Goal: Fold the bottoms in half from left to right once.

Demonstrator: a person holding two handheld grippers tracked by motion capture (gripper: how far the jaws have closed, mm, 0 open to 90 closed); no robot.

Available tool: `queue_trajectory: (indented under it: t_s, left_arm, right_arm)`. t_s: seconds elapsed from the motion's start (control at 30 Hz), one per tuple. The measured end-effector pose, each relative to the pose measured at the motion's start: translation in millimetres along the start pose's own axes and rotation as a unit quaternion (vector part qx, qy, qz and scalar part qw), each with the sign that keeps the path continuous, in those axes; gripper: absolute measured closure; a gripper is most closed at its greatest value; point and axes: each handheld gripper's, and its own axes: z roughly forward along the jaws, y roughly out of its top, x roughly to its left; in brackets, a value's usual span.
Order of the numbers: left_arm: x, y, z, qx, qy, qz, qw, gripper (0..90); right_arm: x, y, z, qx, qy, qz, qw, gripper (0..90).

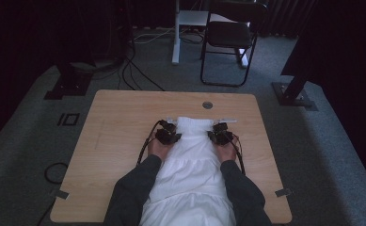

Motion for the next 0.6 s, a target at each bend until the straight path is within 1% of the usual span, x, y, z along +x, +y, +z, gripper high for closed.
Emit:
queue_trajectory:
  t_s: [0.07, 0.13, 0.23, 0.3, 0.33, 0.43, 0.53, 0.57, 0.6]
  left_arm:
    - [0.8, 0.6, -0.1, 0.001, -0.003, 0.000, 1.0000, 83.6]
    - [1.1, 2.3, -0.5, 0.005, 0.002, 0.005, 1.0000, 84.2]
    - [1.7, 6.6, -3.3, 0.010, 0.010, 0.015, 0.9998, 84.5]
    - [2.4, 10.5, -7.2, 0.007, 0.013, 0.019, 0.9997, 84.5]
    - [2.6, 12.8, -9.8, 0.003, 0.014, 0.020, 0.9997, 84.6]
    - [3.3, 21.0, -21.4, -0.022, 0.010, 0.014, 0.9996, 84.5]
    - [2.7, 32.5, -34.7, -0.042, 0.010, 0.021, 0.9989, 84.5]
    - [3.0, 38.1, -41.2, -0.052, 0.011, 0.024, 0.9983, 84.5]
    - [3.1, 41.6, -45.0, -0.057, 0.011, 0.023, 0.9981, 84.5]
  right_arm:
    - [0.3, 0.2, 0.1, 0.000, 0.000, 0.002, 1.0000, 83.4]
    - [-0.2, 1.9, 0.7, 0.003, 0.002, 0.009, 1.0000, 84.5]
    - [0.3, 4.5, 0.8, 0.001, 0.003, 0.007, 1.0000, 85.1]
    - [0.9, 7.0, -1.6, -0.005, 0.003, 0.005, 1.0000, 85.4]
    - [0.8, 8.8, -3.7, -0.010, 0.005, 0.004, 0.9999, 85.4]
    - [0.3, 16.1, -12.2, -0.024, 0.008, 0.000, 0.9997, 85.5]
    - [0.2, 27.6, -25.0, -0.043, 0.012, -0.008, 0.9990, 85.5]
    - [0.5, 32.3, -30.0, -0.050, 0.013, -0.011, 0.9986, 85.5]
    - [0.7, 38.8, -36.4, -0.059, 0.013, -0.015, 0.9981, 85.5]
